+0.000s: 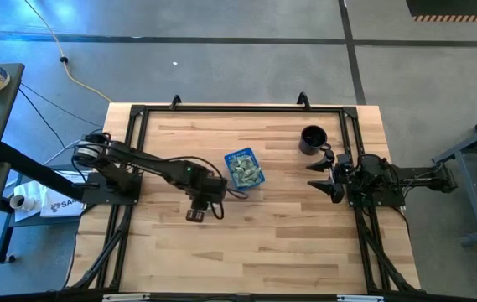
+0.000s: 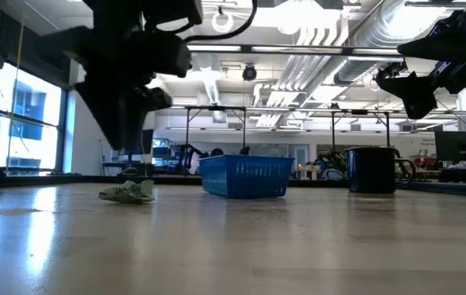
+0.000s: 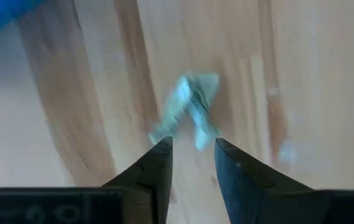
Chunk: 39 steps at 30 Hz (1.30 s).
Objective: Pick and place Stevia / Truvia into bins
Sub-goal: Put the top stevia packet into the basket
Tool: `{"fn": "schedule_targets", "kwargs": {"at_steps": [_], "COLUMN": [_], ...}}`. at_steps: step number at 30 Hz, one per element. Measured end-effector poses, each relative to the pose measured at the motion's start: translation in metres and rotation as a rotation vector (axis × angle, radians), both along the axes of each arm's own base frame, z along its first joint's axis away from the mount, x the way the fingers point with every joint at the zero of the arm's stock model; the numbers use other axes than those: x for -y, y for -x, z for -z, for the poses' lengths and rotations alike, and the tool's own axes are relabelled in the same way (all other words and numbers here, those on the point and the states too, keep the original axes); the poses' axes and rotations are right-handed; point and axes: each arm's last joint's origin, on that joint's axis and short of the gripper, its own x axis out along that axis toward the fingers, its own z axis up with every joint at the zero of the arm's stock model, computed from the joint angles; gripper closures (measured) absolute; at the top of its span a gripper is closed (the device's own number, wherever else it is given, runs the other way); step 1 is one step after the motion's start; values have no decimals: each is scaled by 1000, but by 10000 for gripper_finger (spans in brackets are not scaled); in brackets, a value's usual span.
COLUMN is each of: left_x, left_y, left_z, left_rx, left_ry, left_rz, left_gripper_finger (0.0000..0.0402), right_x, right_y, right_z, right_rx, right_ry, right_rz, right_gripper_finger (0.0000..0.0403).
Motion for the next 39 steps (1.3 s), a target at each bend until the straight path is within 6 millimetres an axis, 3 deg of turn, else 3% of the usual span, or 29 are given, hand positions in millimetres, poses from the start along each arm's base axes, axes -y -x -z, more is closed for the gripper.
{"fn": "schedule_targets", "kwargs": {"at_steps": [10, 18, 22, 27, 31, 36, 39], "left_x": [-1, -10, -11, -11, -12, -15, -22], "left_y": [1, -3, 7, 7, 8, 8, 7], "left_z": [27, 42, 54, 54, 54, 55, 52], "left_rx": [48, 168, 114, 119, 114, 112, 90], "left_ry": [-51, -36, -7, -7, -41, -86, -108], "left_rz": [126, 80, 89, 71, 56, 40, -29], "left_gripper_finger": [228, 246, 260, 274, 303, 376, 379], "right_x": [0, 0, 0, 0, 0, 0, 0], "right_y": [0, 0, 0, 0, 0, 0, 0], "right_z": [0, 0, 0, 0, 0, 0, 0], "right_rx": [0, -1, -1, -1, -1, -1, -1], "right_ry": [0, 0, 0, 0, 0, 0, 0], "right_rz": [0, 0, 0, 0, 0, 0, 0], "right_gripper_finger": [96, 96, 96, 96, 96, 96, 96]}}
